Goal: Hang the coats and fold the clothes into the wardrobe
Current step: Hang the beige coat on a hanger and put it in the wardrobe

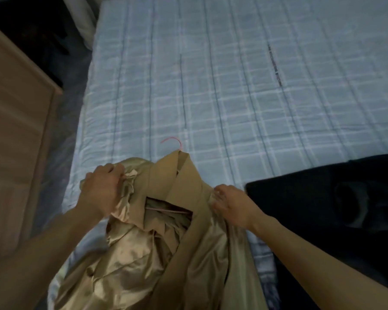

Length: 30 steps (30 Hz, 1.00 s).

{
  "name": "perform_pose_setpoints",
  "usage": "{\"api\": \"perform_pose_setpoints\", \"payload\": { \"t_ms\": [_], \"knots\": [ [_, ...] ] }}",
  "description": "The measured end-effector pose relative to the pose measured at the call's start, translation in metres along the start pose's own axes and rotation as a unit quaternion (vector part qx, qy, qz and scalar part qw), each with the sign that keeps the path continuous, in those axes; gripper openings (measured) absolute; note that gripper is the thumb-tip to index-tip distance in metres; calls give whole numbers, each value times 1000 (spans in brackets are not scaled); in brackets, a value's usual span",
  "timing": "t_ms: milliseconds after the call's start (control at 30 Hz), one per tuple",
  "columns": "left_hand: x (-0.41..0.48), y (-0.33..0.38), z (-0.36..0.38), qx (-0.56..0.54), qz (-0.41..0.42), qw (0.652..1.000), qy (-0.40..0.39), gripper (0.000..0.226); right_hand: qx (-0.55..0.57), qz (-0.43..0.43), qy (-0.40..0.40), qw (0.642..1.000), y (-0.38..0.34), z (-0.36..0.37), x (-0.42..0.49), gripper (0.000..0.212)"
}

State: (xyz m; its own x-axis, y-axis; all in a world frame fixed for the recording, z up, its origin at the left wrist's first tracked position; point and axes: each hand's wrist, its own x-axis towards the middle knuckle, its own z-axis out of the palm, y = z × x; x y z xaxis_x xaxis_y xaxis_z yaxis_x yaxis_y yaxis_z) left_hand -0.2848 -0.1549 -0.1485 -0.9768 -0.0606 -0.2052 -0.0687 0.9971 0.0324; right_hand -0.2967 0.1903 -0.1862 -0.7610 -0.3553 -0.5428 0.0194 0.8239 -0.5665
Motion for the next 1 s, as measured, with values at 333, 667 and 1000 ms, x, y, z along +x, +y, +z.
{"api": "perform_pose_setpoints", "payload": {
  "t_ms": [333,667,1000],
  "knots": [
    [17,26,25,40,60,994,-82,36,-51,19,-36,998,3,49,7,62],
    [18,17,53,-121,53,987,-86,27,-37,-8,62,997,3,56,29,61],
    [-1,27,2,-165,124,976,70,37,46,-68,137,987,-10,15,23,19]
  ]
}}
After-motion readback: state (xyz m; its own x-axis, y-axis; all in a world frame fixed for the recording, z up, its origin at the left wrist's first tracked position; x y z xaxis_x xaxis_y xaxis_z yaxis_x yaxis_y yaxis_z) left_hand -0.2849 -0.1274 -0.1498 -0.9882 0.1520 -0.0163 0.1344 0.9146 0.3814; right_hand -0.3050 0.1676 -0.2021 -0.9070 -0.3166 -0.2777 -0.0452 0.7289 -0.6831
